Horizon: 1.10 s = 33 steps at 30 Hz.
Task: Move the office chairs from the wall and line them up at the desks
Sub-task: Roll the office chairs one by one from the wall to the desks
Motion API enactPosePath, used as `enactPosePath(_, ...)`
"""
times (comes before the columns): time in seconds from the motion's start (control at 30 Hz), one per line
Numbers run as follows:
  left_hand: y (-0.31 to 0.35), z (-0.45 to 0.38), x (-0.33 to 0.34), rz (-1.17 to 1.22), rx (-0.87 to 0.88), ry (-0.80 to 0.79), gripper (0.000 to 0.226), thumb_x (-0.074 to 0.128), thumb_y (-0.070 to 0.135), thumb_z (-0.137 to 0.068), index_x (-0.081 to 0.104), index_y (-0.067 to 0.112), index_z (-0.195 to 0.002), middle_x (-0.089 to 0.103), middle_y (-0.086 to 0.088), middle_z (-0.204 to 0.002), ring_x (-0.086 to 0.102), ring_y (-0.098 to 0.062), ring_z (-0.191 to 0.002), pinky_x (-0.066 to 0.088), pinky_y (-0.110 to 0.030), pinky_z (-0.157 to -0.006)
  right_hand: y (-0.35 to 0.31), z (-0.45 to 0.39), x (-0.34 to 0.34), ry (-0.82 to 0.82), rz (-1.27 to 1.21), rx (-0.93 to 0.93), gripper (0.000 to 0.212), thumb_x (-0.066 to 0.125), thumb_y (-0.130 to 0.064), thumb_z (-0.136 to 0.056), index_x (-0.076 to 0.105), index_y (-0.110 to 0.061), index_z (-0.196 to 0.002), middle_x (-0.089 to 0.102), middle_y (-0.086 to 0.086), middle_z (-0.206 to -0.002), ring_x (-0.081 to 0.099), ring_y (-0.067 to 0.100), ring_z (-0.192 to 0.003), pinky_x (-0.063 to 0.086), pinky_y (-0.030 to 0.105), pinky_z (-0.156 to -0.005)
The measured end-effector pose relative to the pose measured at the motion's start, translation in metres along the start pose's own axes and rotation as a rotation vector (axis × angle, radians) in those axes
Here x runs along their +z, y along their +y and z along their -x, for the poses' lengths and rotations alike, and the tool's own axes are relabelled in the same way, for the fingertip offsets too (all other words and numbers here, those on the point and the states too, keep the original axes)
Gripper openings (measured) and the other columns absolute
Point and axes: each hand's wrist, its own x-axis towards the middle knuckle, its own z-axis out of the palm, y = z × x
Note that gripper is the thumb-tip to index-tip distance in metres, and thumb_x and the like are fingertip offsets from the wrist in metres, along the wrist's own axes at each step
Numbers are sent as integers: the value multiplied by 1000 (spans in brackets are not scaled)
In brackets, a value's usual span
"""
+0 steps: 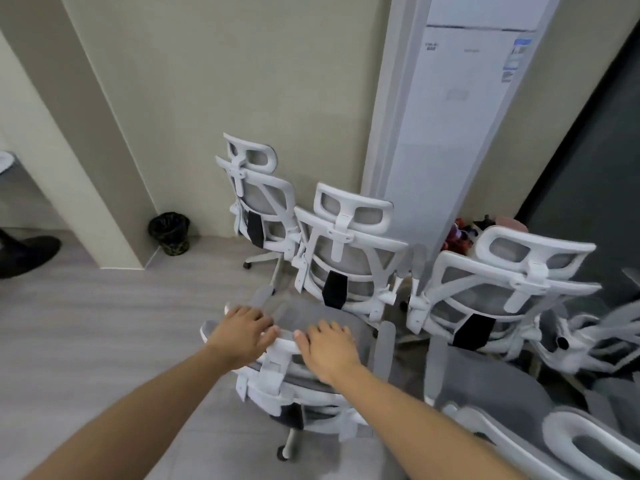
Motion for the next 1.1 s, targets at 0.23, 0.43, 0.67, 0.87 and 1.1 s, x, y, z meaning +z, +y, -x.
enactPosePath(0.23, 32, 38, -9, 29, -54, -1, 63, 15, 62, -94, 66, 30, -112, 63, 1, -106, 55, -22, -110, 31, -33, -102, 8, 28, 13, 147, 95, -93, 86, -10, -56, -88, 62, -17, -114, 59, 10, -117, 53, 32, -108, 39, 47, -92)
enactPosePath(0.43, 77, 94, -1, 64, -172, 71, 59, 20, 63, -95, 67, 29, -105, 59, -3, -96, 55, -26, -104, 36, -38, -100, 4, 73, 14, 135, 122, -107, 61, 17, -51, -103, 67, -16, -102, 74, 12, -99, 69, 34, -93, 47, 38, -78)
enactPosePath(0.67, 133, 180, 9, 75, -300, 156, 55, 25, 61, -95, 67, 25, -96, 59, -3, -89, 56, -27, -97, 39, -40, -97, -2, 144, 22, 130, 152, -207, 59, 24, -48, -102, 74, -18, -89, 74, 9, -87, 69, 34, -81, 42, 35, -64)
enactPosePath(0.87, 199, 260, 0, 62, -439, 122, 64, 17, 62, -93, 67, 23, -103, 61, -5, -97, 53, -26, -102, 35, -38, -99, -3, 215, 26, 103, 110, -344, 59, 28, -49, -101, 75, -16, -93, 75, 10, -90, 69, 35, -84, 38, 35, -63)
enactPosePath(1.1, 288, 350, 6, -5, -673, 190, 57, 25, 59, -96, 68, 22, -93, 58, 0, -84, 56, -25, -90, 38, -37, -91, 3, 294, 32, 96, 44, -592, 55, 28, -48, -101, 73, -16, -95, 74, 10, -95, 69, 35, -87, 42, 35, -65)
